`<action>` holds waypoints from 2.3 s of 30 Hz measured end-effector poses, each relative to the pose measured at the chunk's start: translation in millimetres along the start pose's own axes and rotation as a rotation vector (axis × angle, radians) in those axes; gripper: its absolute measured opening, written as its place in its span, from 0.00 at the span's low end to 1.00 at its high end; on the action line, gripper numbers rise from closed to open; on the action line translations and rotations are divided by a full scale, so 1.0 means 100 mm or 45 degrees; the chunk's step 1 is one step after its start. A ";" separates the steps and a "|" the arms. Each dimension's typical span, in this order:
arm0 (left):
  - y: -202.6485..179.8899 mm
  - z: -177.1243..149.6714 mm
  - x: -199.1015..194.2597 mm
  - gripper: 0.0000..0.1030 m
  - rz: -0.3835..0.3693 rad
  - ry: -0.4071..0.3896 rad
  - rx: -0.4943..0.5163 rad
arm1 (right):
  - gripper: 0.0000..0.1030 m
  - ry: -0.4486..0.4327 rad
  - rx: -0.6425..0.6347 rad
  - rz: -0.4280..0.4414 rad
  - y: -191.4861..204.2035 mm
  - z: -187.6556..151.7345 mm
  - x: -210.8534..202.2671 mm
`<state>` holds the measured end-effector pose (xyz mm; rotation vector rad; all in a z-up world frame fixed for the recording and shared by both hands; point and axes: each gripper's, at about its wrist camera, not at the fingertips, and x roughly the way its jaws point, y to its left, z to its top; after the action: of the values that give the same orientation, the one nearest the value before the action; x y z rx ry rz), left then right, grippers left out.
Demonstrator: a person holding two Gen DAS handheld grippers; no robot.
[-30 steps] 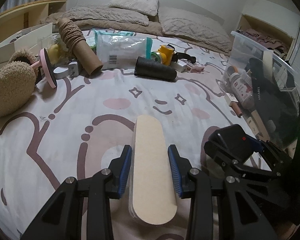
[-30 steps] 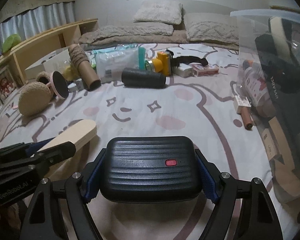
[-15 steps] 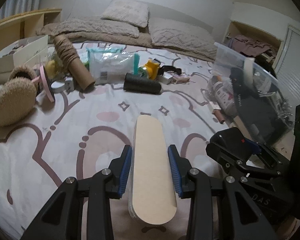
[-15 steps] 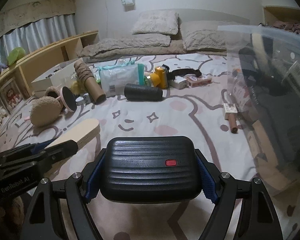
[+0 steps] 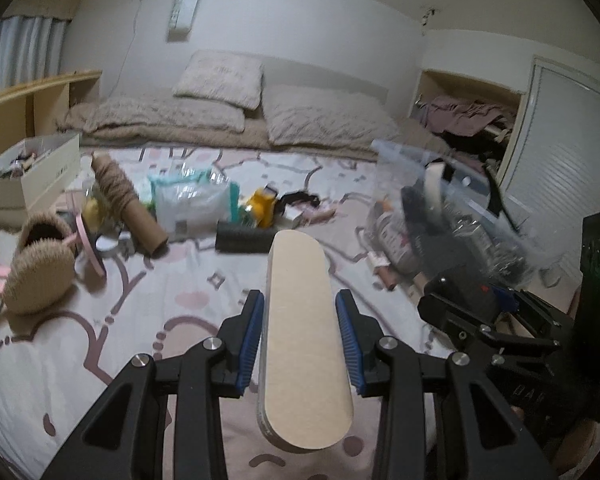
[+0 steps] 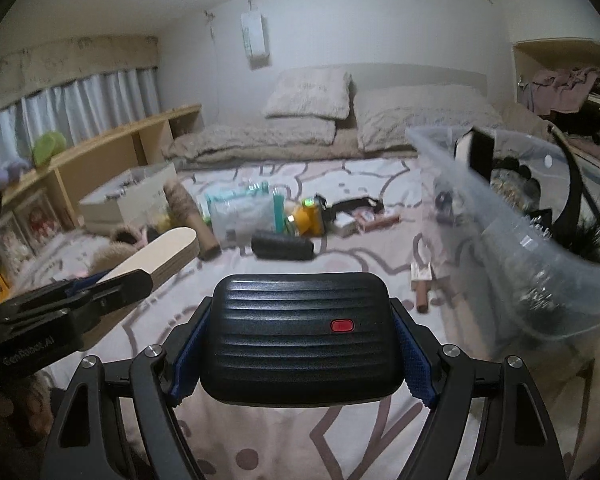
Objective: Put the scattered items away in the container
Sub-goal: 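Carry the paddle with the left gripper while the right gripper carries the power bank to the box, then open the left gripper to drop the wooden paddle into the clear box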
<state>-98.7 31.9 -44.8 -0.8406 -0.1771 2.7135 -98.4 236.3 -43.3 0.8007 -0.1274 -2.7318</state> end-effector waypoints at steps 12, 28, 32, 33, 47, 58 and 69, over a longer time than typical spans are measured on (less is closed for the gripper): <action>-0.46 0.41 -0.36 0.36 -0.094 -0.147 0.077 | 0.80 -0.145 -0.039 -0.075 -0.25 0.43 -0.51; -1.02 0.89 -0.37 0.36 -0.222 -0.244 0.124 | 0.79 -0.136 0.053 -0.012 -0.94 1.06 -0.91; -1.19 0.97 -0.27 0.36 -0.245 -0.240 0.134 | 0.80 -0.117 0.077 -0.040 -1.16 1.15 -0.99; -1.23 0.98 -0.25 0.36 -0.253 -0.238 0.136 | 0.80 -0.112 0.082 -0.047 -1.22 1.17 -1.00; -1.93 1.16 0.32 0.36 -0.366 -0.141 0.132 | 0.80 -0.073 0.164 -0.109 -1.83 1.14 -0.77; -2.30 1.01 1.07 0.36 -0.351 0.069 0.016 | 0.80 -0.099 0.265 -0.100 -2.16 1.17 -0.82; -2.54 0.94 1.41 0.37 -0.295 0.151 0.017 | 0.80 -0.063 0.328 -0.099 -2.34 1.13 -0.71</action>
<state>-201.4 314.5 9.2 -0.9136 -0.2165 2.4406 -160.8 480.9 49.9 0.8193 -0.4762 -2.8469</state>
